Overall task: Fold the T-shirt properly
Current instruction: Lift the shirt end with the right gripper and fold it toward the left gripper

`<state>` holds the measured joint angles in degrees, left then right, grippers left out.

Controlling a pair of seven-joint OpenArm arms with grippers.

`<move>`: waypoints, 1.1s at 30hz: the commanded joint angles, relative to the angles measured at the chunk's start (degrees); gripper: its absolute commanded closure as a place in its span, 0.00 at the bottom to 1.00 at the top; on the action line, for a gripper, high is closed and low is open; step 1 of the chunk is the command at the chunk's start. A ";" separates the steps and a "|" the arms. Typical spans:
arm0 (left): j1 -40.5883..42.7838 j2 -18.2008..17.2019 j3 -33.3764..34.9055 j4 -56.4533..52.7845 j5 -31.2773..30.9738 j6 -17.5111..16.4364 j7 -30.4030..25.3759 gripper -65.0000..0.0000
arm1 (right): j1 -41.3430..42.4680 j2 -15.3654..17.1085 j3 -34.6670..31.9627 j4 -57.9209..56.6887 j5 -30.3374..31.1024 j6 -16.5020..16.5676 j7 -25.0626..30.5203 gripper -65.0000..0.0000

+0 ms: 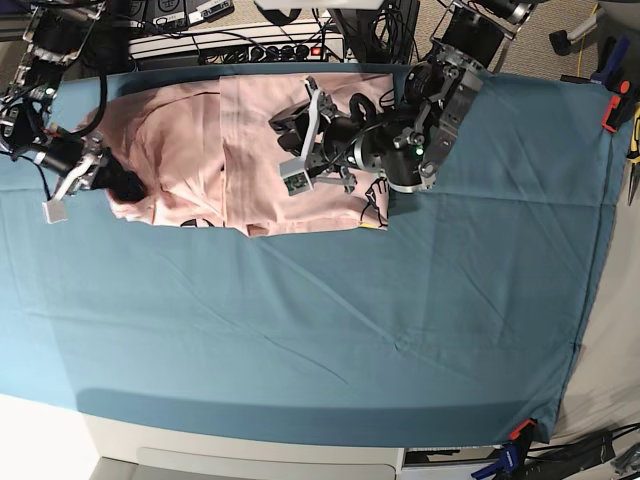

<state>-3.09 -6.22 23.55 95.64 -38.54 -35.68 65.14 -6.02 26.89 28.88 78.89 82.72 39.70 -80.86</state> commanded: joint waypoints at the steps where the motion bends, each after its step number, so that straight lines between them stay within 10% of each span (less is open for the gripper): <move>1: -1.22 0.48 -0.11 0.98 -1.07 -0.17 -0.76 0.69 | 0.04 0.22 0.35 3.30 2.28 0.30 0.86 1.00; 18: -4.28 -2.91 -11.23 1.03 -5.25 -0.22 2.21 0.69 | -2.62 -21.75 0.31 15.28 1.60 0.30 0.86 1.00; 33: -5.46 -9.20 -17.44 1.03 -8.20 -0.42 2.58 0.69 | 1.14 -29.59 -15.78 15.30 -16.55 0.30 3.54 1.00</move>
<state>-7.44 -15.27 6.33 95.66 -45.56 -35.73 68.58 -5.80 -2.61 13.10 93.10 63.99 39.88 -78.48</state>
